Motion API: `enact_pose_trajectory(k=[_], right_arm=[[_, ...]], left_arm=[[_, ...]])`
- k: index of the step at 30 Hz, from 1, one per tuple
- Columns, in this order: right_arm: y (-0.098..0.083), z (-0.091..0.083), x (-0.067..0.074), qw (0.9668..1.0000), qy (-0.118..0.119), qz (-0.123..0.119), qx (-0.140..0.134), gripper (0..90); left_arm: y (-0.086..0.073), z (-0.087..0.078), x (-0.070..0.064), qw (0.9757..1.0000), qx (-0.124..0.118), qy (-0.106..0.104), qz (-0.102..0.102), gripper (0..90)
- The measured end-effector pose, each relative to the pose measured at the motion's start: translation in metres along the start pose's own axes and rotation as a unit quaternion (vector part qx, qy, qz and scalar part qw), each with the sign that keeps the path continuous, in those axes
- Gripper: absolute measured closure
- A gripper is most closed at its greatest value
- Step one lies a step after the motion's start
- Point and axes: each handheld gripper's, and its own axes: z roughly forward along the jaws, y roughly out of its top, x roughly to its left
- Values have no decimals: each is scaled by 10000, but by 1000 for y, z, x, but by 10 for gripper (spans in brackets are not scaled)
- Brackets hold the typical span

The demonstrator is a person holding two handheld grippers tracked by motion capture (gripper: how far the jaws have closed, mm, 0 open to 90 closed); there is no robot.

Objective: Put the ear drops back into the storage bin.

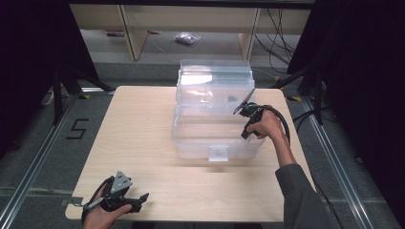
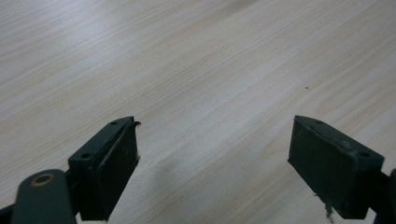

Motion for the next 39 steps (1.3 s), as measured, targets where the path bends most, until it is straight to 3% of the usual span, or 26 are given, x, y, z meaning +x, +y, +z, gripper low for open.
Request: enact_pose_trajectory(k=[1, 2, 4, 5, 7, 11, 12, 14, 15, 16, 17, 18, 19, 22, 23, 24, 28, 33, 35, 37, 38, 39], right_arm=[[0, 2, 0, 10000, 18, 0, 35, 602], [-1, 4, 0, 10000, 0, 29, 32, 602], [-1, 7, -1, 10000, -15, 5, 7, 602], [-1, 9, -2, 10000, 22, 6, 12, 601], [-1, 9, -2, 10000, -6, -41, 60, 602], [1, 10, 0, 10000, 27, 22, 45, 602], [1, 11, -1, 10000, -12, -66, 22, 601], [2, 12, 1, 10000, 4, 21, 64, 602], [2, 13, 1, 10000, -8, 2, 88, 602], [2, 13, 1, 9999, -2, 21, 100, 602], [2, 15, -1, 9999, -43, -159, 38, 602], [3, 14, 2, 9999, -14, 82, 148, 602], [3, 15, 1, 9999, -16, 0, 122, 602], [4, 16, 1, 9999, -11, 47, 160, 602], [4, 17, 0, 9999, -57, -51, 146, 602], [4, 16, 1, 9997, -33, 103, 234, 601], [3, 19, -3, 9998, -23, -7, 185, 602], [2, 23, -2, 9995, 23, 175, 244, 601], [1, 25, -2, 9997, 15, 147, 215, 601], [0, 27, -5, 9999, 10, -70, 144, 601], [0, 27, -3, 9997, 59, 99, 221, 601], [0, 27, -4, 9997, 45, 74, 212, 602]], left_arm=[[0, -2, 3, 9997, 158, 16, 188, 151], [1, -2, 3, 9996, 181, 12, 213, 151], [1, -2, 3, 9996, 180, 16, 212, 151], [0, 0, 0, 10000, -3, 4, -4, 151], [0, 0, 0, 10000, -5, 0, -17, 151], [1, -2, 3, 9996, 184, 12, 220, 151], [1, -2, 3, 9996, 183, 14, 210, 151], [1, -2, 3, 9997, 162, 37, 181, 151], [0, 0, 0, 10000, -19, 15, -13, 151], [0, 0, 0, 10000, -4, -2, -8, 151], [0, 0, 0, 10000, -2, 6, -6, 151], [0, 0, 0, 10000, -3, 4, 0, 151], [0, -1, 1, 10000, 45, 8, 75, 151], [0, 0, 0, 10000, -5, 6, -7, 151], [0, 0, 0, 10000, -25, 2, -10, 151], [0, 0, 0, 10000, -9, 6, -12, 151], [0, 0, 0, 10000, -10, 2, -7, 151], [0, 0, 0, 10000, -10, 15, -6, 151], [0, 0, 0, 10000, -6, 6, -9, 151], [0, 0, 0, 10000, -8, 7, -18, 151], [0, 0, 0, 10000, -7, 6, -12, 151], [0, 0, 0, 10000, -6, 4, -10, 151]])
